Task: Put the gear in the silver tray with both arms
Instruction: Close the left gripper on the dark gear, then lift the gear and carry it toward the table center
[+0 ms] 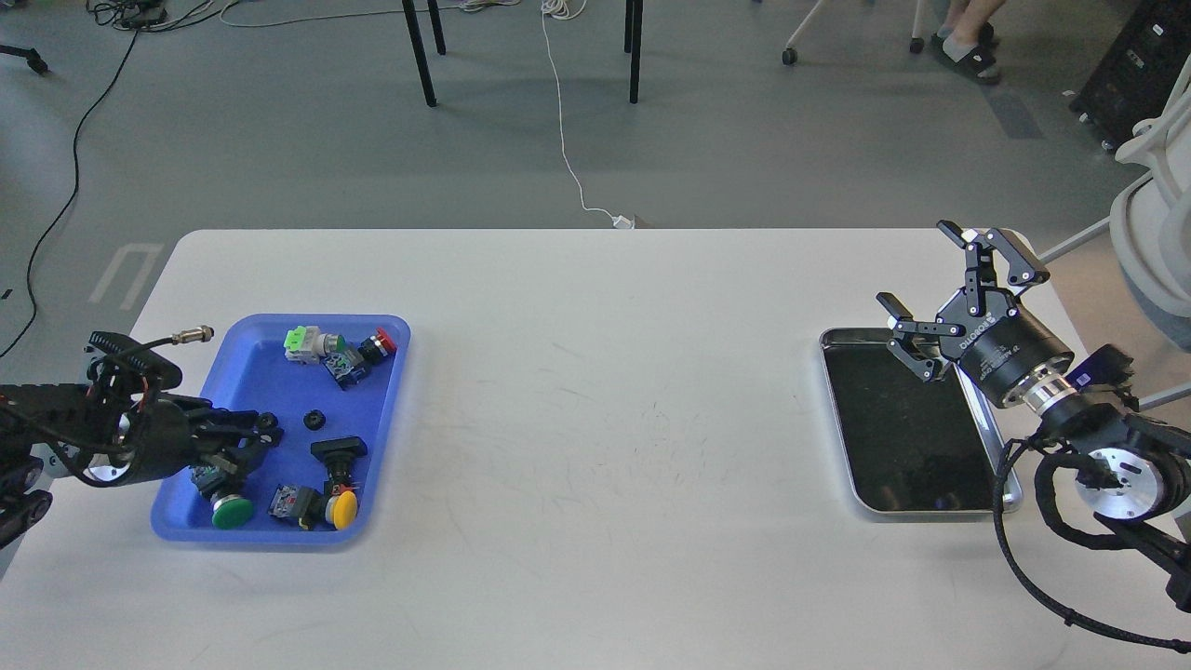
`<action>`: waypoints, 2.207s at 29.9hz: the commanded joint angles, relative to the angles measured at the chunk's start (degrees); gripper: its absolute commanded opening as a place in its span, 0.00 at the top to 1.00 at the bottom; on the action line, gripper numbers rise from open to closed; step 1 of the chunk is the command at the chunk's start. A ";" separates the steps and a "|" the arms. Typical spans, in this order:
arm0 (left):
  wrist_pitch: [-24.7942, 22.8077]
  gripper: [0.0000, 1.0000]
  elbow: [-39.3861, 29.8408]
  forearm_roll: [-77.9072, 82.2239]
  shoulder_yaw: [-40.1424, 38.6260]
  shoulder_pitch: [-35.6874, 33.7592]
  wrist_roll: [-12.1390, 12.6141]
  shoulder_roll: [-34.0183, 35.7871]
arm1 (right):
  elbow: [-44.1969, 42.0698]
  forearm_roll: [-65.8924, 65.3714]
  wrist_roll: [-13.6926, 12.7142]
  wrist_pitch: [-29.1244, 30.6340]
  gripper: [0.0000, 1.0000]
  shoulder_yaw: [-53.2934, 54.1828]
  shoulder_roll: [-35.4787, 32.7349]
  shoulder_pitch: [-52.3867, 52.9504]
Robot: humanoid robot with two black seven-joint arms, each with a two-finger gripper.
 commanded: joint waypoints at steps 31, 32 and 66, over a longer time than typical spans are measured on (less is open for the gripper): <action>0.00 0.91 1.31 -1.04 0.06 -1.75 0.02 -0.72 | 0.09 0.00 0.00 0.00 0.01 0.00 0.05 0.00; 0.00 0.91 1.04 -1.04 0.06 -2.88 0.02 -0.72 | 0.09 0.00 0.00 0.00 0.01 0.00 -0.04 0.00; -14.15 0.89 -24.98 4.07 1.64 -26.97 0.02 -13.01 | -0.53 0.00 0.00 -0.17 0.01 0.61 0.14 0.00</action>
